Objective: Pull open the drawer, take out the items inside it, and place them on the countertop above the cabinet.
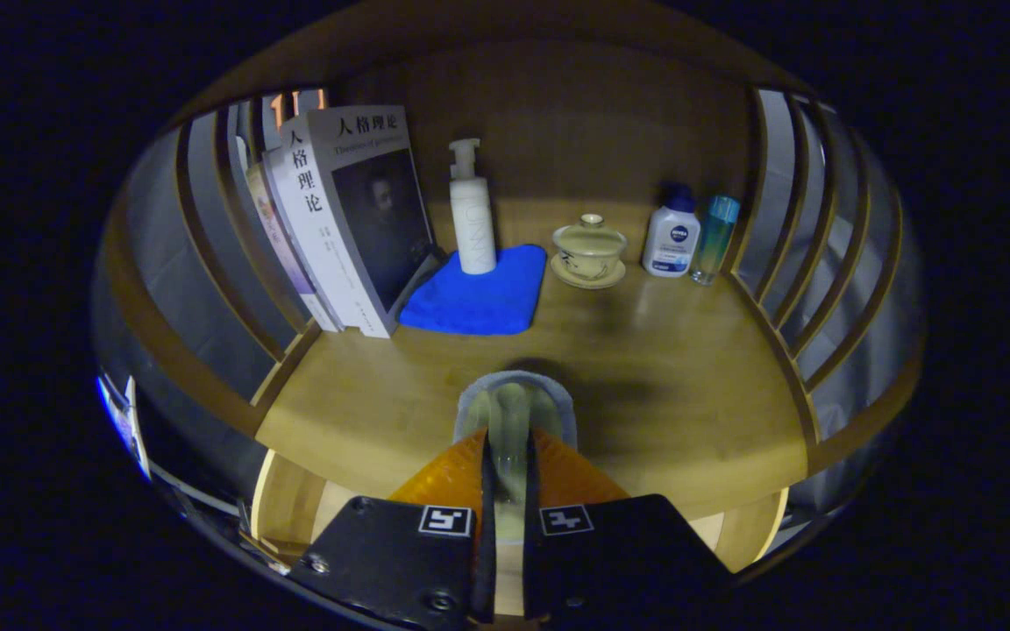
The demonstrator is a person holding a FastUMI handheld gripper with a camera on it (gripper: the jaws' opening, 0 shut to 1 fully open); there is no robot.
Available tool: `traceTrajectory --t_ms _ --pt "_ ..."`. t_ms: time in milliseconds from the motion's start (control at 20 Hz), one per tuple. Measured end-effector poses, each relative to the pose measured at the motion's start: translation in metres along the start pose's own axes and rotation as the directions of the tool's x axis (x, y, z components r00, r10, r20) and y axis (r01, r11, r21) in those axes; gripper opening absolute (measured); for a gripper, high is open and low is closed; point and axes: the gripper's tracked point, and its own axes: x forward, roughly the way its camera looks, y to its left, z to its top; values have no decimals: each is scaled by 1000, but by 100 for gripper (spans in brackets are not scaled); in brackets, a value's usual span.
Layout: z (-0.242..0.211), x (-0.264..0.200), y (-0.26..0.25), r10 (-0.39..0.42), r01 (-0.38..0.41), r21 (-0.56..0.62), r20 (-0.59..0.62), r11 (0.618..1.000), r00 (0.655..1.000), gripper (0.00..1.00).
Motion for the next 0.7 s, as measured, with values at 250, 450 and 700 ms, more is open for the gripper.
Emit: traceTrajectory --t_ms 250,450,700 --pt "5 6 -2 -8 7 15 13 1000 1000 15" --pt "-1 12 -1 13 -13 56 6 998 1000 21" --pt "4 17 2 47 -51 75 61 996 997 50"
